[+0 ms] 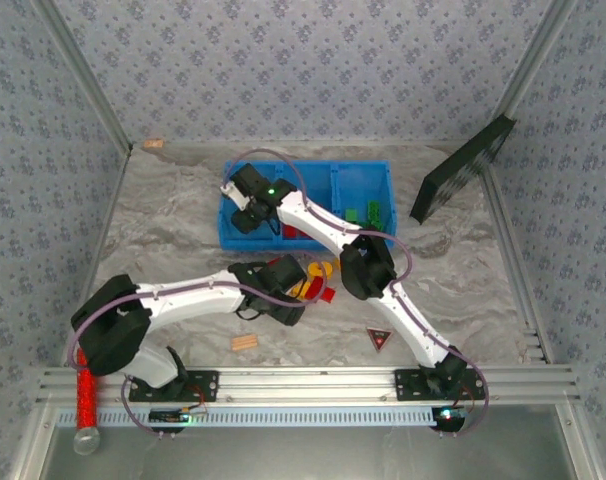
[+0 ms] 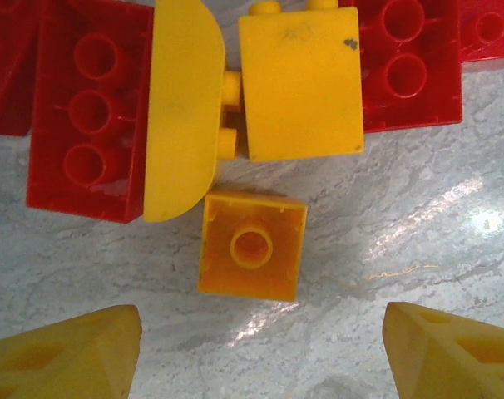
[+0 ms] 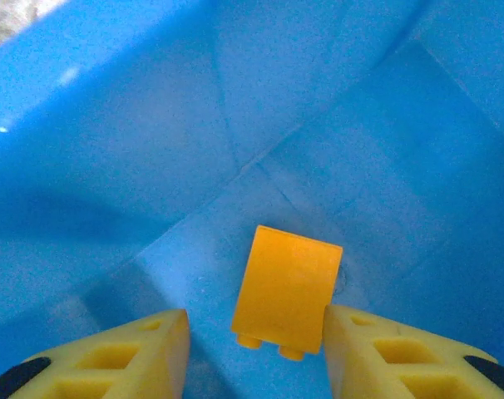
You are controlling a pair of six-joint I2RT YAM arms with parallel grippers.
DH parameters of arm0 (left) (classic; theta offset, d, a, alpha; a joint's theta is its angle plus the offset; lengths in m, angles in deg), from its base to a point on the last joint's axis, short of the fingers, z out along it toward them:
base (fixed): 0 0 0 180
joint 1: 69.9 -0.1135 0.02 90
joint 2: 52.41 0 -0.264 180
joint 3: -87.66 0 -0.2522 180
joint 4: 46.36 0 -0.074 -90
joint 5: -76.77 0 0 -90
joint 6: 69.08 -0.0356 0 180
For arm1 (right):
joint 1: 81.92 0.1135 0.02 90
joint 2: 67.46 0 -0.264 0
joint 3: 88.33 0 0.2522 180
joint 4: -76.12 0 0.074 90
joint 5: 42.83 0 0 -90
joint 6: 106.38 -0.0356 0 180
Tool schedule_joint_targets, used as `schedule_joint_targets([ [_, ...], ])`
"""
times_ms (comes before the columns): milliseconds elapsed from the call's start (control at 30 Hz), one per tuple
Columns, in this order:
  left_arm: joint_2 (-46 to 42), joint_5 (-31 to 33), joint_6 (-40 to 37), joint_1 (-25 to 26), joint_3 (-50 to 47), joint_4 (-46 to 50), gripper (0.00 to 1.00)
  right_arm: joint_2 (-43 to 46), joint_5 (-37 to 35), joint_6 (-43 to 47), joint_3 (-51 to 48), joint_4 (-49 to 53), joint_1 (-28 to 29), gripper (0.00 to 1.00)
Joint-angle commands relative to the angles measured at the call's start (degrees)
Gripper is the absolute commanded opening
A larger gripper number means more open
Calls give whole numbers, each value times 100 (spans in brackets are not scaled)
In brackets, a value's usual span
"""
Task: Sort the legos into containers by color
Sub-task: Place the lego in the container, then pick up the lego from the middle-left of the table.
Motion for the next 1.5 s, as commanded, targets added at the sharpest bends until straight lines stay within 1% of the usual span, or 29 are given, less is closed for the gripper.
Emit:
schedule_joint_targets([
  [0, 179, -31, -184, 41, 199, -182, 76, 627, 72, 15, -105, 86, -80, 46],
  [267, 605, -107, -149, 32, 254, -338, 73, 1426, 51, -16, -539, 90, -149, 46],
  [467, 961, -136, -154, 32, 428, -362, 71, 2310, -139, -144, -1443, 21, -297, 46],
  [567, 1064, -229, -145, 32, 466, -391, 65, 2868, -335, -311, -2088, 9, -412, 46],
  [733, 1173, -377, -53, 14, 428, -373, 52, 3997, -638, -707, -3526, -170, -674, 46],
  [867, 1159, -420, 60, 14, 330, -351, 43, 4876, -736, -1141, -4640, -157, -881, 48],
  [967, 1111, -525, 125, 17, 249, -315, 30, 5497, -754, -1514, -5506, -88, -1050, 51],
  [1033, 1009, -546, 175, 14, 199, -261, 26, 5901, -737, -1804, -6059, -12, -1191, 53],
  [1167, 699, -559, 215, 8, 194, 50, 24, 6577, -532, -2509, -6971, 138, -1524, 60],
  [1200, 601, -572, 208, -2, 249, 187, 24, 6709, -421, -2686, -7166, 102, -1612, 62],
  [1233, 496, -573, 190, -18, 311, 339, 23, 6856, -237, -2860, -7592, 29, -1694, 67],
  [1300, 280, -607, 135, -76, 479, 612, 22, 7086, -3, -3050, -8052, -198, -1842, 70],
  [1400, -113, -781, -14, -308, 787, 891, 22, 7257, 212, -3301, -8608, -468, -1970, 73],
  [1467, -340, -905, -99, -571, 1003, 894, 22, 7253, 212, -3335, -8808, -583, -2002, 74],
])
